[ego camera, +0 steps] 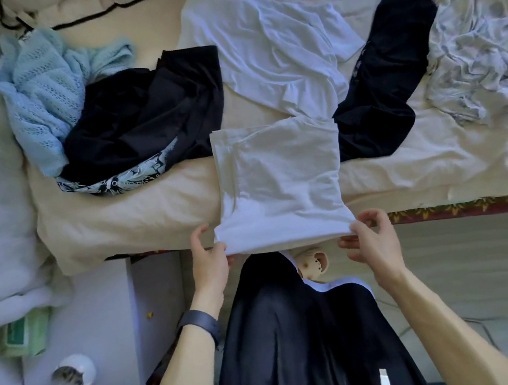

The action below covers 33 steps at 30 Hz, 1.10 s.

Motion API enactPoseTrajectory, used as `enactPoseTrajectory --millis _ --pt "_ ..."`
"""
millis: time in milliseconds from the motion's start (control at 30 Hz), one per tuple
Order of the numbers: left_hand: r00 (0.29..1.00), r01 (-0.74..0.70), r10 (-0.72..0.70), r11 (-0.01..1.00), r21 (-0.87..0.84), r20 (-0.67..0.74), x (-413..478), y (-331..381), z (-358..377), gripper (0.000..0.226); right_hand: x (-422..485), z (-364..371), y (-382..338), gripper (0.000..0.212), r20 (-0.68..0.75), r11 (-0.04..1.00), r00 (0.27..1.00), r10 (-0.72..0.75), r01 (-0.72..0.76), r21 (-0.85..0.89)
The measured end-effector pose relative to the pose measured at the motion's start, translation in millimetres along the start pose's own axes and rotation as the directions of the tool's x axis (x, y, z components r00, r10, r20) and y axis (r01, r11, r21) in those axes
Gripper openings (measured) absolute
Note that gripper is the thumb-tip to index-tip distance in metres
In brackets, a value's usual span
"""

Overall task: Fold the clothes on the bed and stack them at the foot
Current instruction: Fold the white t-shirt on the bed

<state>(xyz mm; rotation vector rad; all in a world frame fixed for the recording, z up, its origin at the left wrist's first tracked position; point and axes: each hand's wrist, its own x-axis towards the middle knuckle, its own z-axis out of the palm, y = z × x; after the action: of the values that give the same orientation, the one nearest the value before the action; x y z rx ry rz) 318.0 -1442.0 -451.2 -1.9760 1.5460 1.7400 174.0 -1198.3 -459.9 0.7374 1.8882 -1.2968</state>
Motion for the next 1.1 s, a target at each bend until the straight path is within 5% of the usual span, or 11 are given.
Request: enactPoseTrajectory --millis 133,233,333,400,600,700,833,900,967,1033,1100 --pt "0.982 0.038 0.008 0.970 -0.239 0.190 9.3 46.2 -10.5 0.038 10.4 -8.2 -47.0 0.030 0.193 0.992 0.974 -0.121 0.123 0.004" --pt "0.964 -0.004 0.068 0.970 -0.243 0.257 30.2 81.0 -7.9 0.043 35.1 -7.5 -79.1 0.027 0.277 0.964 0.935 -0.221 0.253 -0.086" --pt "0.943 0.062 0.023 0.967 -0.246 0.331 59.0 115.4 6.8 0.037 70.4 6.1 -99.2 0.005 0.222 0.899 0.914 -0.339 0.384 -0.209" --pt "0.944 0.113 -0.049 0.977 -0.179 0.328 82.4 135.5 20.1 0.035 93.8 16.4 -107.9 0.009 0.144 0.857 0.909 -0.391 0.417 -0.302" --pt "0.897 0.396 -0.363 0.914 -0.091 0.251 143.6 181.1 54.7 0.037 152.3 59.8 -125.9 0.029 -0.048 0.856 0.928 -0.370 0.320 -0.407" --pt "0.902 0.406 -0.385 0.910 -0.081 0.195 160.2 184.6 71.3 0.023 168.9 78.5 -126.2 0.032 -0.084 0.876 0.956 -0.283 0.222 -0.428" --pt "1.000 -0.001 0.002 0.998 0.071 -0.018 165.1 171.0 90.9 0.023 175.1 85.1 -129.8 0.031 -0.124 0.890 0.964 -0.236 0.164 -0.425" --pt "0.972 -0.176 0.209 0.951 0.253 -0.108 155.1 153.0 90.9 0.039 168.2 83.2 -128.5 0.033 -0.124 0.920 0.970 -0.209 0.152 -0.362" --pt "0.956 -0.206 0.262 0.920 0.335 -0.133 143.0 135.1 88.4 0.056 155.0 78.2 -120.7 0.036 -0.097 0.952 0.979 -0.181 0.149 -0.268" --pt "0.914 -0.296 0.394 0.812 0.502 -0.098 131.5 122.9 91.2 0.074 140.6 71.4 -111.0 0.042 -0.012 0.977 0.991 -0.136 0.132 -0.169" --pt "0.789 -0.462 0.614 0.565 0.683 0.026 124.6 119.9 99.6 0.078 129.4 64.3 -98.2 0.047 0.122 0.989 0.990 -0.067 0.082 -0.122"
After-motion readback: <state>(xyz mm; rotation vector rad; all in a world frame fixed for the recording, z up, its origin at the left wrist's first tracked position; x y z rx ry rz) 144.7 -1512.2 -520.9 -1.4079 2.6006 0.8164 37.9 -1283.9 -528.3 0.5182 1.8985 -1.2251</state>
